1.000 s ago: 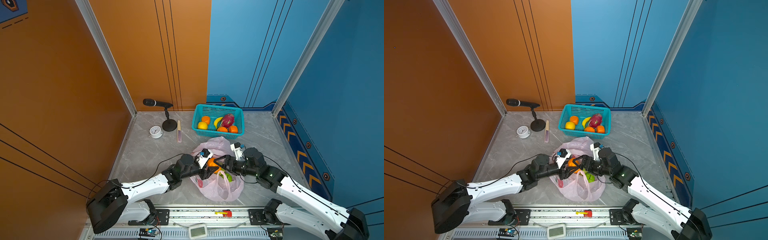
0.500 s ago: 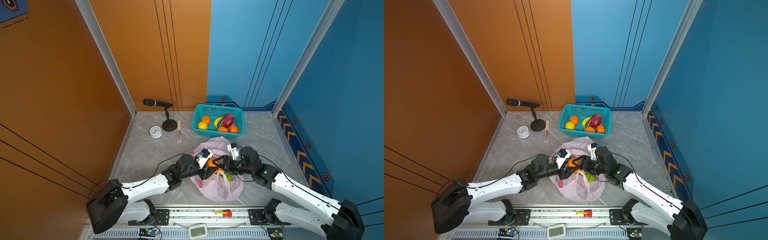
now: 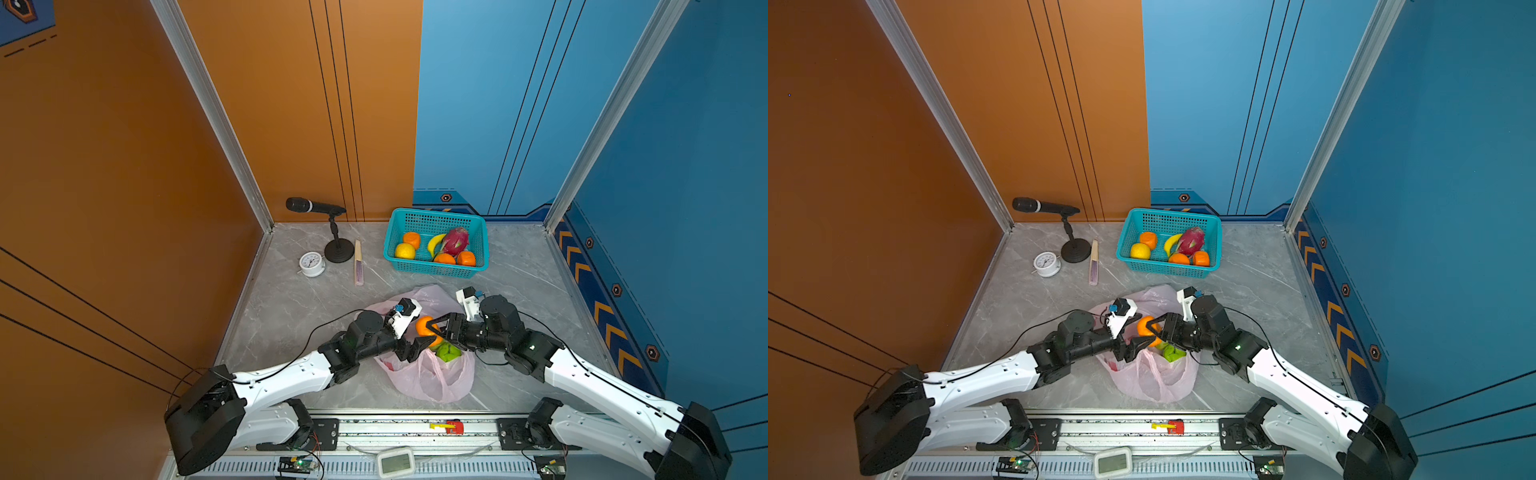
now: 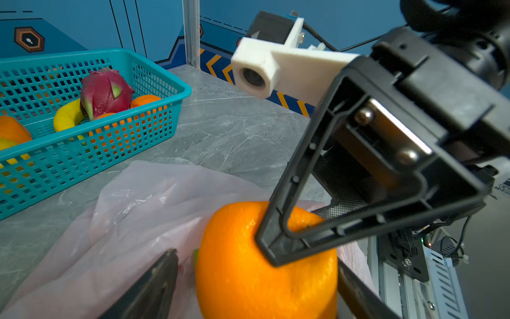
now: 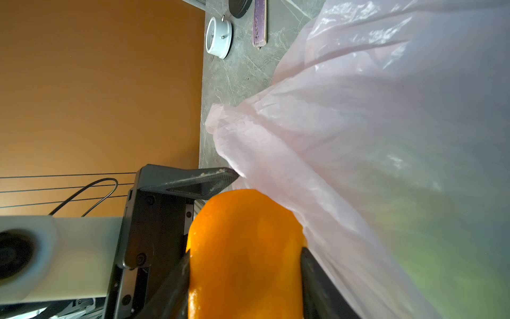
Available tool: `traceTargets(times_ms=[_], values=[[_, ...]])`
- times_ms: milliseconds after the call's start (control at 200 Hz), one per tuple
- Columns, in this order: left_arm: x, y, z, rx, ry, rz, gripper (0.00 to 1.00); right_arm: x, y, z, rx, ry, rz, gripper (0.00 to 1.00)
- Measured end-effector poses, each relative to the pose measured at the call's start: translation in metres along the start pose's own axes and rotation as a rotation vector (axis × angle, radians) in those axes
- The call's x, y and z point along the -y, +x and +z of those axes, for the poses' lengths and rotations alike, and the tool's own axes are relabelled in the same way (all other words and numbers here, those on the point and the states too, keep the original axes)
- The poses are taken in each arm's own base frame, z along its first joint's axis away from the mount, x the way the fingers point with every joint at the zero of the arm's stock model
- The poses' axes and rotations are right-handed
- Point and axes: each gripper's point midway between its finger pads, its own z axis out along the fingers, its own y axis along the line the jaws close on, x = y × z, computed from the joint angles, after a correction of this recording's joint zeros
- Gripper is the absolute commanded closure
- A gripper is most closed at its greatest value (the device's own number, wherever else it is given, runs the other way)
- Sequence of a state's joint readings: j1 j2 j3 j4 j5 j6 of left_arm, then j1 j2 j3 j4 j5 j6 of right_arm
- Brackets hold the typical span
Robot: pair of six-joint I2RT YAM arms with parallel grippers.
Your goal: Untie the knot of the plastic bag and take out the fruit
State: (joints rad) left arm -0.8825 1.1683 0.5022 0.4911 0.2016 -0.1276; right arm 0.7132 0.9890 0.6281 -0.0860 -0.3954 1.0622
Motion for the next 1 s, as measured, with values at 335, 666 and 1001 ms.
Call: traceTargets(times_ms=[335, 666, 1001], values=[[-0.006, -0.018, -0.025, 0.050, -0.071, 0.007, 0.19, -0.003, -0.020, -0.021, 0.096, -0.011, -0.020, 0.49], [-0.020, -0.028, -0.043, 0.021, -0.180, 0.000, 0.16, -0.037, -0.067, -0.051, 0.243, 0.032, -0.181, 0.49], [-0.029, -0.044, -0.051, -0.034, -0.264, -0.006, 0.15, -0.054, -0.133, -0.032, 0.285, 0.188, -0.354, 0.48]])
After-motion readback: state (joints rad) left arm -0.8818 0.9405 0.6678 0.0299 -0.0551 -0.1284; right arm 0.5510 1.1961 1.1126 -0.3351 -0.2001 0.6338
